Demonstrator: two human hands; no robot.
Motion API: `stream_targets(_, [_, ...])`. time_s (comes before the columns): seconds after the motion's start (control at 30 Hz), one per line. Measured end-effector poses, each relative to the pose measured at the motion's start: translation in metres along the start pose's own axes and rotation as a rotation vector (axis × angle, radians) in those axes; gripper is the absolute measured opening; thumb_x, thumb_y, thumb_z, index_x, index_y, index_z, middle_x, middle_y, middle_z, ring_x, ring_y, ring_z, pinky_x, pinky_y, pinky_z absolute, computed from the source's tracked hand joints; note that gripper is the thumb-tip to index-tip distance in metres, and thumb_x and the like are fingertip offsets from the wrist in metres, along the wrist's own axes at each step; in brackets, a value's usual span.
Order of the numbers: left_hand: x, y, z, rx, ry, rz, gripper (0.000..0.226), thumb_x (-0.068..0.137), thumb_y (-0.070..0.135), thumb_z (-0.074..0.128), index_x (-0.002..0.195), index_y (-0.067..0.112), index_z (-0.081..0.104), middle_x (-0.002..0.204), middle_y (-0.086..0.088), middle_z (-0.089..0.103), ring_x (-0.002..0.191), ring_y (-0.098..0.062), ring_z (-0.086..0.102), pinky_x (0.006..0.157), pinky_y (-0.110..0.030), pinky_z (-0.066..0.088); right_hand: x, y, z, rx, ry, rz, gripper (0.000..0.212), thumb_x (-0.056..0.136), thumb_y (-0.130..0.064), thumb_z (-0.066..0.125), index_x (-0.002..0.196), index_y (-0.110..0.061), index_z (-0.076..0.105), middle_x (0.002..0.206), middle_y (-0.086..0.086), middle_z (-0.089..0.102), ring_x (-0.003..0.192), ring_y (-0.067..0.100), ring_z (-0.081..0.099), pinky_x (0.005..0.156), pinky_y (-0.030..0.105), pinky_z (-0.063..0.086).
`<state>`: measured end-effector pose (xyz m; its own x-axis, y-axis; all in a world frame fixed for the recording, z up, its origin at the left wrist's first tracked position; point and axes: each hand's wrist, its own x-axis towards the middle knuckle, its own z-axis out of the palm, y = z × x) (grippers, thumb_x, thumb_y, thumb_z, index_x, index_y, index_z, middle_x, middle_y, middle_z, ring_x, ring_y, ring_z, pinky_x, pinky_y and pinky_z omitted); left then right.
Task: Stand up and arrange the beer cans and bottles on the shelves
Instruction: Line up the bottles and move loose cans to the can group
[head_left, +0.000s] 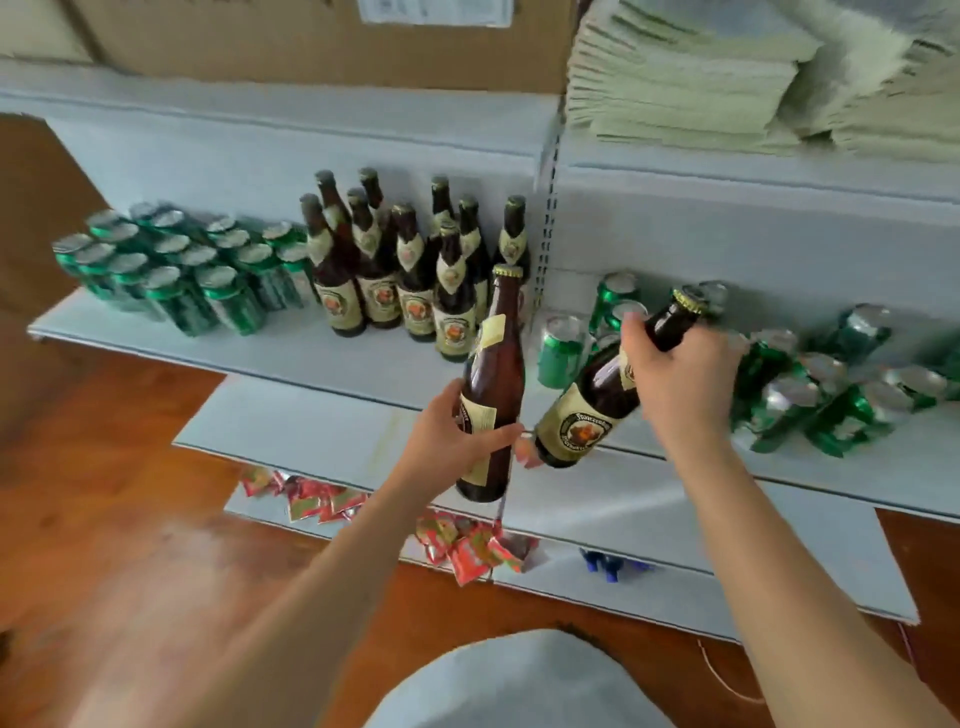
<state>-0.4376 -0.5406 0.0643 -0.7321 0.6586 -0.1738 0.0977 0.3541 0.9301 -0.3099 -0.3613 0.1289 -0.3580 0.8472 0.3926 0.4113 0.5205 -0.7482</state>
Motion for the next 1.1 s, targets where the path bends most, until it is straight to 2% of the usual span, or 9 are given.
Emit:
stream_targets(0.2, [0.037, -0.041, -0.086, 0.032, 0.311, -0.034, 0.063, 0.065, 0.047, 0.084, 0.118, 0.031, 0.053, 0.102, 0.016, 0.067, 0.092, -0.008, 0.064, 0.079, -0.029, 0.053, 0.005, -0.047, 0.092, -0.002, -0.064, -0.109, 0.046, 0.089, -0.046, 0.061, 0.06, -0.01, 0.057, 0.054, 0.0, 0.056, 0.052, 0.02, 0.054, 0.052, 0.027, 0.033])
stream_targets(0.33, [0.085, -0.061, -0.123, 0.026, 0.403, -0.043, 0.064, 0.068, 0.038, 0.085, 0.121, 0.028, 0.051, 0.101, 0.014, 0.063, 0.091, -0.009, 0.059, 0.068, -0.015, 0.044, 0.027, -0.04, 0.144, -0.081, -0.06, -0.101, 0.044, 0.088, -0.051, 0.057, 0.064, -0.014, 0.057, 0.056, 0.0, 0.058, 0.052, 0.022, 0.057, 0.044, 0.025, 0.037])
stream_targets(0.43, [0.125, -0.08, -0.142, 0.052, 0.388, -0.045, 0.061, 0.067, 0.034, 0.087, 0.117, 0.028, 0.053, 0.1, 0.014, 0.064, 0.093, -0.01, 0.062, 0.07, -0.016, 0.046, 0.046, -0.037, 0.178, -0.162, -0.055, -0.081, 0.037, 0.09, -0.044, 0.06, 0.066, -0.016, 0.054, 0.058, -0.001, 0.052, 0.054, 0.022, 0.05, 0.044, 0.021, 0.025])
stream_targets(0.6, [0.172, -0.102, -0.162, 0.103, 0.356, -0.071, 0.069, 0.052, 0.056, 0.082, 0.112, 0.035, 0.053, 0.113, 0.007, 0.062, 0.104, -0.016, 0.061, 0.09, -0.045, 0.054, 0.068, -0.034, 0.218, -0.27, -0.058, -0.038, 0.045, 0.091, -0.047, 0.058, 0.065, -0.011, 0.049, 0.056, 0.003, 0.048, 0.052, 0.025, 0.047, 0.05, 0.027, 0.035])
stream_targets(0.73, [0.201, -0.107, -0.162, 0.078, 0.3, -0.032, 0.075, 0.053, 0.055, 0.083, 0.118, 0.032, 0.055, 0.117, 0.006, 0.062, 0.107, -0.015, 0.06, 0.094, -0.045, 0.053, 0.08, -0.036, 0.235, -0.28, -0.056, -0.067, 0.047, 0.09, -0.05, 0.058, 0.066, -0.012, 0.047, 0.052, 0.001, 0.047, 0.049, 0.024, 0.049, 0.048, 0.027, 0.03])
stream_targets(0.83, [0.216, -0.105, -0.159, 0.083, 0.255, 0.017, 0.071, 0.057, 0.05, 0.084, 0.119, 0.03, 0.054, 0.118, 0.003, 0.061, 0.108, -0.017, 0.06, 0.096, -0.044, 0.052, 0.084, -0.036, 0.234, -0.191, -0.115, -0.075, 0.041, 0.089, -0.05, 0.062, 0.078, -0.014, 0.048, 0.056, -0.006, 0.046, 0.05, 0.01, 0.045, 0.052, 0.028, 0.028])
stream_targets(0.9, [0.222, -0.102, -0.158, 0.147, 0.23, 0.035, 0.07, 0.065, 0.042, 0.084, 0.125, 0.024, 0.052, 0.122, -0.003, 0.057, 0.111, -0.022, 0.056, 0.099, -0.044, 0.048, 0.076, -0.034, 0.231, -0.141, -0.161, -0.04, 0.04, 0.089, -0.048, 0.062, 0.087, -0.012, 0.047, 0.065, -0.006, 0.049, 0.058, 0.009, 0.048, 0.058, 0.024, 0.031])
stream_targets(1.0, [0.228, -0.098, -0.16, 0.389, 0.207, -0.013, 0.072, 0.075, 0.046, 0.078, 0.131, 0.011, 0.047, 0.127, -0.013, 0.052, 0.117, -0.031, 0.049, 0.1, -0.042, 0.044, 0.05, -0.017, 0.233, -0.222, -0.168, -0.002, 0.052, 0.087, -0.046, 0.066, 0.108, -0.001, 0.052, 0.099, 0.013, 0.059, 0.092, 0.027, 0.055, 0.075, 0.031, 0.042])
stream_targets(1.1, [0.232, -0.09, -0.162, 0.53, 0.127, -0.093, 0.07, 0.079, 0.056, 0.07, 0.123, 0.004, 0.054, 0.118, -0.015, 0.055, 0.107, -0.031, 0.053, 0.084, -0.038, 0.045, 0.035, -0.006, 0.24, -0.35, -0.227, 0.168, 0.055, 0.087, -0.041, 0.067, 0.115, 0.003, 0.051, 0.11, 0.021, 0.058, 0.102, 0.034, 0.056, 0.075, 0.034, 0.042])
